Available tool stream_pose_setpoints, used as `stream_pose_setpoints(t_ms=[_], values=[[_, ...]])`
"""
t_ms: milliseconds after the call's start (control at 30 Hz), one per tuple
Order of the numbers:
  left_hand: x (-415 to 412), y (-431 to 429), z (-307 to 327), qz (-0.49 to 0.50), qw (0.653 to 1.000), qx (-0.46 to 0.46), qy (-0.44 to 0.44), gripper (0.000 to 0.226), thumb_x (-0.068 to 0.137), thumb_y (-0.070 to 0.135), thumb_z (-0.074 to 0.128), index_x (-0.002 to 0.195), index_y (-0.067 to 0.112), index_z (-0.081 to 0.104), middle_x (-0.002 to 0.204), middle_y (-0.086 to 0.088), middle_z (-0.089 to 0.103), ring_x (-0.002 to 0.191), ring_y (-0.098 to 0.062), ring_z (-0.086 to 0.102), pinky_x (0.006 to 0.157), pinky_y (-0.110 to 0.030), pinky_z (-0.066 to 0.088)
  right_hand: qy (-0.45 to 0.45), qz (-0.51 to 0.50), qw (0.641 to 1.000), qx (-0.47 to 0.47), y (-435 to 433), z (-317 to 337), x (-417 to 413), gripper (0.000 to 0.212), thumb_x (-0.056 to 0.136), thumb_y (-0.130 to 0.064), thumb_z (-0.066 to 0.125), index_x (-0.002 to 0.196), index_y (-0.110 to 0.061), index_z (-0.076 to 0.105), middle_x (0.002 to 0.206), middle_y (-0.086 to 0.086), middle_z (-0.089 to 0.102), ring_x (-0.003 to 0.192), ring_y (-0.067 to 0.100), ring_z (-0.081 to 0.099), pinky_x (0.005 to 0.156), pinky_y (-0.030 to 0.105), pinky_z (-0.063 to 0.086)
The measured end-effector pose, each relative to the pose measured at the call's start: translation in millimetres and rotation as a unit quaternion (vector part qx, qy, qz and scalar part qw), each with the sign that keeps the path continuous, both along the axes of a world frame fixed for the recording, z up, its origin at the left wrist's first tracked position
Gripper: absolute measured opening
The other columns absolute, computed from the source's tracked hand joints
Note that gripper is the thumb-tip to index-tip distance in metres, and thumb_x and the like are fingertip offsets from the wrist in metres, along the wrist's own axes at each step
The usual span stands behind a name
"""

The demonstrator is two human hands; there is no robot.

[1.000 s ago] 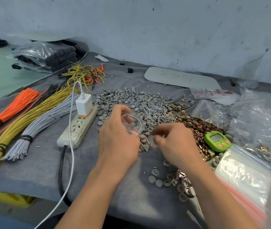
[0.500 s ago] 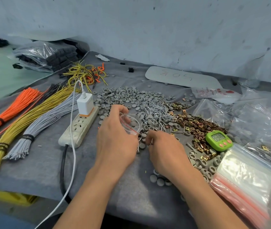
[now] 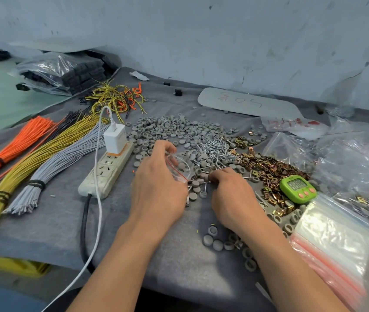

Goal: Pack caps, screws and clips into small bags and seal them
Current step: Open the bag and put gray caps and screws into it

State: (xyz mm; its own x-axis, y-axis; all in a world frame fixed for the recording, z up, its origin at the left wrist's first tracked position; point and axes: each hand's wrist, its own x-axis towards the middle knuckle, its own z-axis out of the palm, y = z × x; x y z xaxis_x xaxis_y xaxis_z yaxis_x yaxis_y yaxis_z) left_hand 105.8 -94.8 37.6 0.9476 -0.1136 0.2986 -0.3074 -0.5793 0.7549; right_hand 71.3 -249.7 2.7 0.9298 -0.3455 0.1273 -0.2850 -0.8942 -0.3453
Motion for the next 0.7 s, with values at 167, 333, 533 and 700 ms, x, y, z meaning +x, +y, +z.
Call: stream_pose_setpoints(t_ms=[167,333,533,700], values=[[-1.9,0.9,-1.1,-0.007,1.000,0.011,0.006,0.050,0.083,0.010,0.071,0.110,0.042,0.044,0.100,0.013,0.064,0.094,-0.014,0.058,0.077,-0.031,0.041,-0.006,-0.062,0.998,0.021,-1.8,4.1,5.4,0.028,0.090,0.005,0.045,0.104,-0.017,0.055,0.098,0.002,0.052,0.090,0.028,0.053,0.071,0.036,0.038],[-0.5,2.2,-2.6,-0.016,1.000,0.014,0.013,0.050,0.082,0.011,0.073,0.110,0.042,0.044,0.099,0.014,0.064,0.093,-0.012,0.059,0.078,-0.031,0.043,0.084,-0.093,0.992,0.013,-8.0,18.8,5.9,0.025,0.089,0.000,0.054,0.108,-0.014,0.062,0.107,0.009,0.066,0.099,0.033,0.064,0.074,0.036,0.048],[0.5,0.8,-5.3,-0.024,0.999,0.032,0.010,0.049,0.082,0.010,0.071,0.109,0.041,0.044,0.099,0.015,0.064,0.090,-0.011,0.058,0.076,-0.030,0.040,0.088,-0.074,0.991,-0.071,-6.8,25.1,-8.8,0.022,0.090,-0.007,0.060,0.109,-0.017,0.058,0.105,0.006,0.066,0.097,0.032,0.063,0.075,0.037,0.044],[-0.7,-2.0,-6.4,-0.034,0.999,0.038,0.007,0.050,0.081,0.009,0.072,0.110,0.041,0.045,0.099,0.011,0.066,0.091,-0.016,0.059,0.074,-0.031,0.042,0.111,-0.056,0.991,-0.049,-5.4,28.1,-14.8,0.017,0.092,-0.006,0.057,0.107,-0.014,0.059,0.103,0.009,0.066,0.094,0.033,0.065,0.072,0.038,0.050]])
